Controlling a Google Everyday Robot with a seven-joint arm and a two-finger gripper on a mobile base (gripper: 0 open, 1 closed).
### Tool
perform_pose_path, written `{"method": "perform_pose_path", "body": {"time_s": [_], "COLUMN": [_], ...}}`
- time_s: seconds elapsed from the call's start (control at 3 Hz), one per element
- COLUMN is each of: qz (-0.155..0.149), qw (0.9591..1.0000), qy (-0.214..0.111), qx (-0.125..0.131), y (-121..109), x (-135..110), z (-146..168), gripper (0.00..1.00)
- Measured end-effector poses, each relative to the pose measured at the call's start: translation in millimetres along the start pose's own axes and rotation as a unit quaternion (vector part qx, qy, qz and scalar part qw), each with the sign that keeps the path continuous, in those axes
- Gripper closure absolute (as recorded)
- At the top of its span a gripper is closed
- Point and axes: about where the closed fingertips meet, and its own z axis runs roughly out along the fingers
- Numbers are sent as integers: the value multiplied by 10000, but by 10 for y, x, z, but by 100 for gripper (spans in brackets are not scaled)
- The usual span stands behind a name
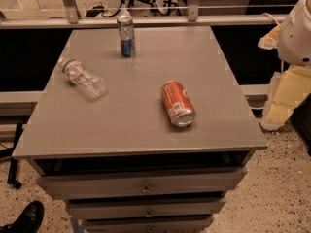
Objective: Place coke can upright
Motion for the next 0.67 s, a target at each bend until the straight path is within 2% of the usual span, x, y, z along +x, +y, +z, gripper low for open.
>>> {"method": "perform_pose_path", "body": {"time_s": [0.67], "qz": [-70], "qw": [10000], "qy": [-47], "qx": [19], "y": [-12], "x": [-36], "z": [-10], "gripper": [0]}}
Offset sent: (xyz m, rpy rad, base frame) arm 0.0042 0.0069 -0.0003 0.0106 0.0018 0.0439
